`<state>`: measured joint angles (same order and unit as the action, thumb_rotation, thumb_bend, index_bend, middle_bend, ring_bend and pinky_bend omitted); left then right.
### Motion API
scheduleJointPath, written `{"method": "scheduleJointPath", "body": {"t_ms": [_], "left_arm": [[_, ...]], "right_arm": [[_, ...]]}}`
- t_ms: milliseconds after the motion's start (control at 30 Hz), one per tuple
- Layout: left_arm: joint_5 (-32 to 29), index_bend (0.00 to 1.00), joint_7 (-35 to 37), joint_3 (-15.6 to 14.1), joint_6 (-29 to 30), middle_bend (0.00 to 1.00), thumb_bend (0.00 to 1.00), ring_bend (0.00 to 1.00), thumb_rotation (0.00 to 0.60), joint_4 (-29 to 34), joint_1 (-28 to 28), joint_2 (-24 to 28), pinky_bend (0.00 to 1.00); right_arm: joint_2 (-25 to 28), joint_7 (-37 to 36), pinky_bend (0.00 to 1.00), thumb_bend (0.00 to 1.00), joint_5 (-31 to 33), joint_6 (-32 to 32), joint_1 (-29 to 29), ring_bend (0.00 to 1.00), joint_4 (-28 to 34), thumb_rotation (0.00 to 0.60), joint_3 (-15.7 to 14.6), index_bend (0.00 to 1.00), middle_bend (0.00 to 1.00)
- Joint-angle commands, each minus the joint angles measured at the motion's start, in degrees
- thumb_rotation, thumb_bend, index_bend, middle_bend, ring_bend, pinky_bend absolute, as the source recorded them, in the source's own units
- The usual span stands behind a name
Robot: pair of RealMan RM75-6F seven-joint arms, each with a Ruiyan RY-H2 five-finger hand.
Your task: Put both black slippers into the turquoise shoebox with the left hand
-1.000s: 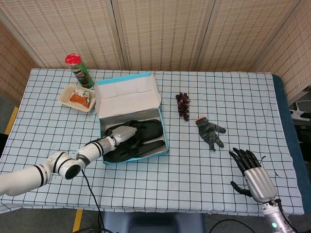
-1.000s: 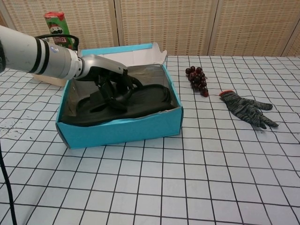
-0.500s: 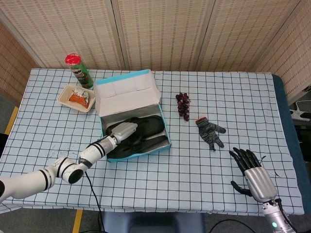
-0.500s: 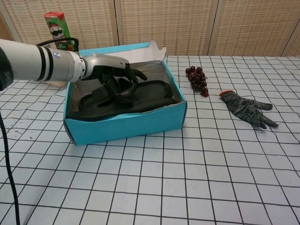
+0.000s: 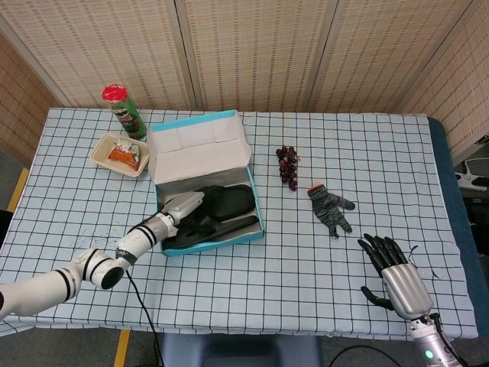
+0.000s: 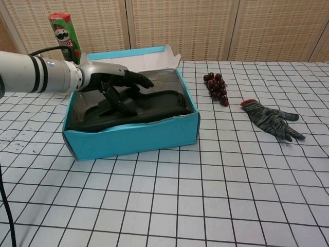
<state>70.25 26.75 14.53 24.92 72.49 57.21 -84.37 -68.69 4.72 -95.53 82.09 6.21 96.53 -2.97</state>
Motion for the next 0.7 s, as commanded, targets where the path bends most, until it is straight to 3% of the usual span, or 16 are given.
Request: {"method": "scheduleJointPath", "body": {"t_ms": [33,167,333,700], "left_arm": [[-1.03,0.00,2.61,0.95,0.34,0.00,0.21,0.00,0.600,-0.69,-0.73,-0.39,0.00],[-1.14,0.00,5.67,2.29,-0.23,0.00,0.20,0.00,0.600,0.34,-1.01,0.55,0.00],[3.52,0.00,9.51,3.53,2.48,0.00,0.24,0.00,0.600,4.03,-2.32,3.00,0.00],[7.02,0.00,7.73,0.57,5.80,0.00,0.26,0.00,0.600,5.92,-3.38,5.60,0.00]], "right_arm": [[-0.01,0.03,0.00,0.16,0.10,0.08,-0.05,0.00,-0.02,0.600,0.08,0.00,0.00],[-0.05,0.00,0.00,0.16,0.27,-0.28,0.07,0.00,-0.11,0.600,0.08,0.00,0.00],[-0.20,0.07,0.00,0.16,0.46,-0.43,0.09,0.00,-0.16,0.600,0.14,0.00,0.00],[-0.16,-0.08,0.00,0.16,-0.12,-0.27,-0.02,0.00,-0.03,0.600,-0.23,0.00,0.00]]}}
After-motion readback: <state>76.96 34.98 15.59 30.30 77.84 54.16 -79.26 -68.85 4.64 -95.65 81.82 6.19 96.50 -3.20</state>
